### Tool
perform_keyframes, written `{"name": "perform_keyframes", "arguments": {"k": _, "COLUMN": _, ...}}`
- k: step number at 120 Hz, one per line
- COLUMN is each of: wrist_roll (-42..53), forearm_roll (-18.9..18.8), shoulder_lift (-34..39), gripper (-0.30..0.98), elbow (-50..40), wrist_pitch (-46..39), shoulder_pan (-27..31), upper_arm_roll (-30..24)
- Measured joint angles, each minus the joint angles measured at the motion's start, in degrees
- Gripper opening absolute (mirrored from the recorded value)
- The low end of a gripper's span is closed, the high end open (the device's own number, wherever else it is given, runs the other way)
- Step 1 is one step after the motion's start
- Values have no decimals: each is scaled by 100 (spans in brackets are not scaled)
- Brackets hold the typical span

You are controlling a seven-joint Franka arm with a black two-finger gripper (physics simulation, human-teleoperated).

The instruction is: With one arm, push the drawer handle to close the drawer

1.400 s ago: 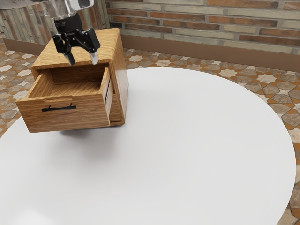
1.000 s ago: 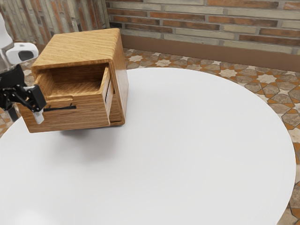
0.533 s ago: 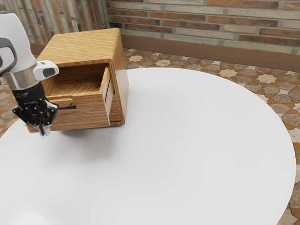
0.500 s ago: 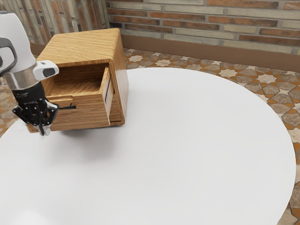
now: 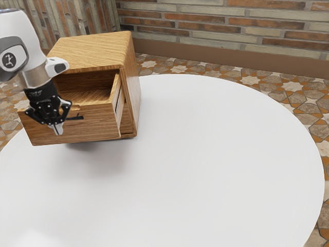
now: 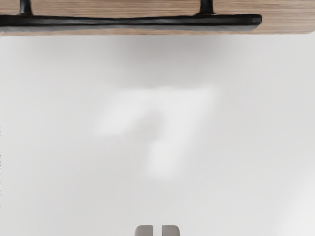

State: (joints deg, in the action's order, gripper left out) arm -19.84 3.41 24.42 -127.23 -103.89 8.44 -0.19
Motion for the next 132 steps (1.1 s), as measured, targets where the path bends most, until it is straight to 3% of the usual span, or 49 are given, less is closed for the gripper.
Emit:
{"name": "perform_keyframes", "arguments": {"k": 89, "wrist_roll": -236, "forearm_roll": -225, "shoulder_lift": -1509, "gripper": -8, "elbow": 1007, "wrist_pitch": -588, "shoulder_pan": 1, "upper_arm_roll": 330}}
{"name": "perform_keyframes", "arguments": {"k": 132, "wrist_roll": -195, "forearm_roll": -222, "shoulder_lift": -2387, "gripper": -7, "elbow": 1951, "wrist_pitch": -780, "shoulder_pan": -1, "upper_arm_roll": 486}}
